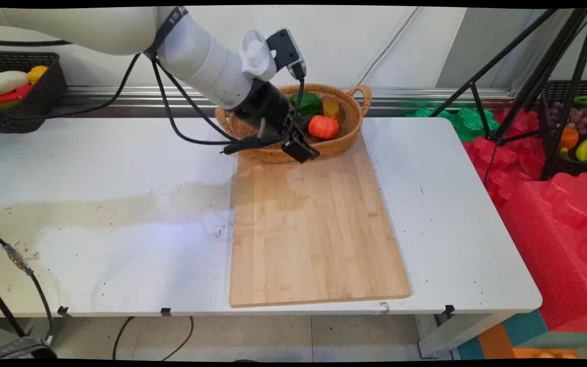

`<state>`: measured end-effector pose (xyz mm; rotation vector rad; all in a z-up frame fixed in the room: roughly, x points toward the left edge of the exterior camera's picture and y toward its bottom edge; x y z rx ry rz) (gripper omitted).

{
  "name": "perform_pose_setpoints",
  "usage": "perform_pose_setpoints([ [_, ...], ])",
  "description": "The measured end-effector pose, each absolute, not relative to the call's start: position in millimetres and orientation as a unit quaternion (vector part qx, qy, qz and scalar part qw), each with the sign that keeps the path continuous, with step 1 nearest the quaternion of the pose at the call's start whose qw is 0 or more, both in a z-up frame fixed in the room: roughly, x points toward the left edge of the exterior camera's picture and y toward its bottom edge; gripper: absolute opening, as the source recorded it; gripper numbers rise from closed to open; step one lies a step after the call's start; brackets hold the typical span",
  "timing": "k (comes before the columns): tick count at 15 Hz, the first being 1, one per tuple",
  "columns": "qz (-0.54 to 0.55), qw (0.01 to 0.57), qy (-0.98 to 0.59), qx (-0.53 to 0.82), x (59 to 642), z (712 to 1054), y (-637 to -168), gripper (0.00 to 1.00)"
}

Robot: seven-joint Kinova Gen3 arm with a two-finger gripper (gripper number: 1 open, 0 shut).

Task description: Pick up the cucumber from the vegetable basket

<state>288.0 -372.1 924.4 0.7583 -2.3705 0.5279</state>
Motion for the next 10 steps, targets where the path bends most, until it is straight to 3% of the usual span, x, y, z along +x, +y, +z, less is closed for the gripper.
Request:
perform_pose_setpoints([
  [10,0.227,0.259,-0.863,0.368,316,941,-415,1.0],
])
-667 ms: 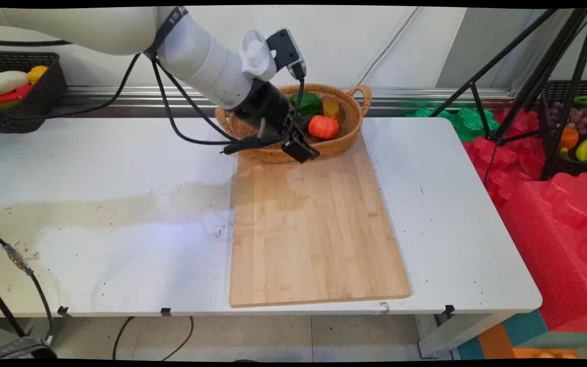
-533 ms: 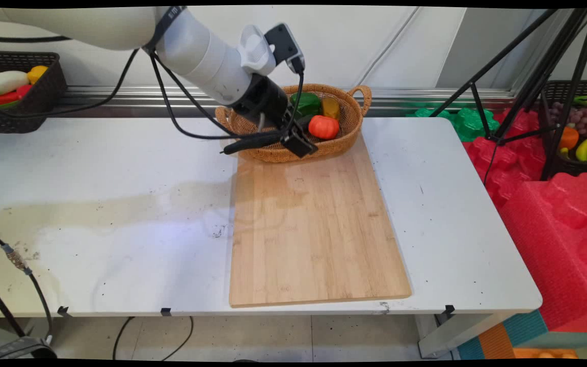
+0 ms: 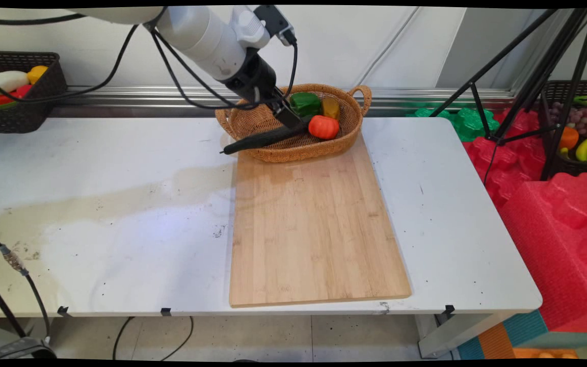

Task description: Pick up the cucumber from the vegetable basket

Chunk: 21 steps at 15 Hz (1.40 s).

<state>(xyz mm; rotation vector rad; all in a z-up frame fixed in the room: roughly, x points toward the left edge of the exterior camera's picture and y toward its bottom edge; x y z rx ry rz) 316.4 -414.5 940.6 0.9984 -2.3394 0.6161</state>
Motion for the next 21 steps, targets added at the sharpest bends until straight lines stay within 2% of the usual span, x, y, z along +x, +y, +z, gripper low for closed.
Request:
perform_pose_setpoints([
  [6,0.229,0.228,-0.854,0.408,336,929,-454,1.0],
  [14,0.19,0.203,-0.86,0.429,331,889,-504,1.0],
  [21,0.162,0.188,-0.852,0.462,332,858,-528,1.0],
])
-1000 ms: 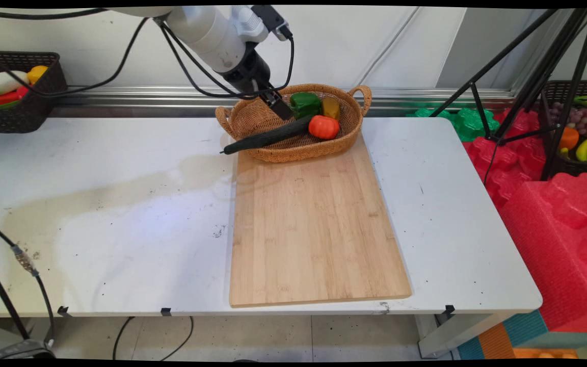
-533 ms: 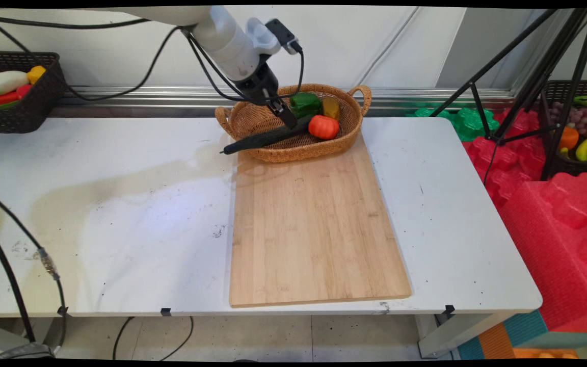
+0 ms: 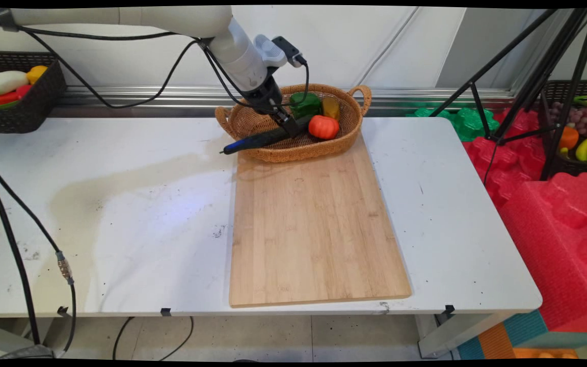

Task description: Pick up the cucumber from the vegetable basket, then place the picked object on the cutting board

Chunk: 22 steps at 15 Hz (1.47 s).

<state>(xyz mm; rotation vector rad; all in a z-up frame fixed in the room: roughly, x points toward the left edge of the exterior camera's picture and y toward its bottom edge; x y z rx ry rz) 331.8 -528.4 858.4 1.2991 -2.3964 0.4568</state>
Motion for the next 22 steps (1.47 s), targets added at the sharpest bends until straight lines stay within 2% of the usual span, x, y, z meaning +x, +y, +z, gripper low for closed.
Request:
perform_pose_setpoints([
  [5,0.151,0.181,-0.848,0.475,332,848,-533,1.0],
  [6,0.15,0.18,-0.847,0.477,332,846,-533,0.0],
  [14,0.159,0.176,-0.838,0.492,329,851,-519,0.0],
  [22,0.208,0.179,-0.827,0.491,318,899,-474,0.0],
])
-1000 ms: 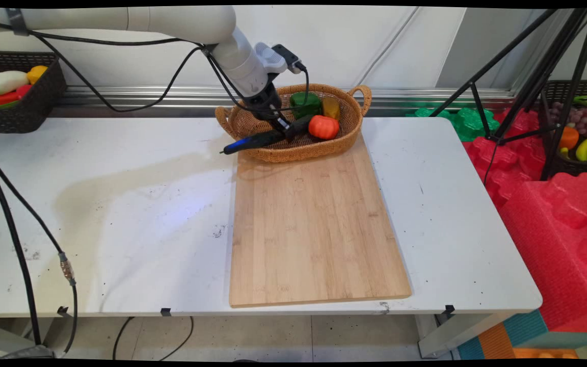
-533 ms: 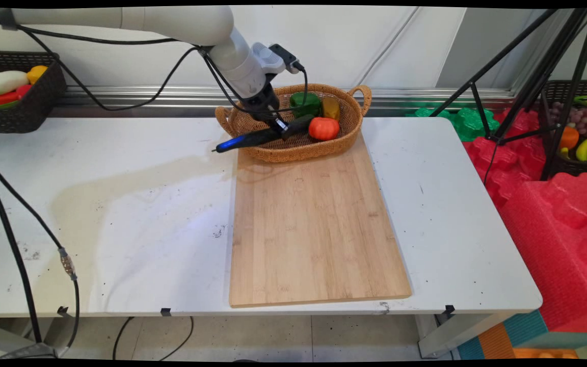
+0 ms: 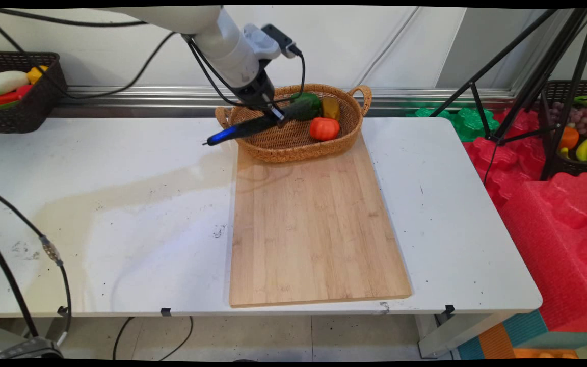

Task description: Place the picked object on the cutting board

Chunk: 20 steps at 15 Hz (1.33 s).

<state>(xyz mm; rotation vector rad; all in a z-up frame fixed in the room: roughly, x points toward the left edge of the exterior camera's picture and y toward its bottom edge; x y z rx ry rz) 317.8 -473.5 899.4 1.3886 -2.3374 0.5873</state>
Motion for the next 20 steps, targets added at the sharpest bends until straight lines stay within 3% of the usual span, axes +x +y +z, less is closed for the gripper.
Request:
perform_pose_setpoints([
  [5,0.233,0.198,-0.832,0.464,292,937,-420,0.0],
  [9,0.232,0.211,-0.843,0.438,268,945,-390,0.0],
  [14,0.225,0.225,-0.855,0.409,236,936,-364,0.0],
  [20,0.223,0.227,-0.87,0.378,218,904,-373,0.0],
])
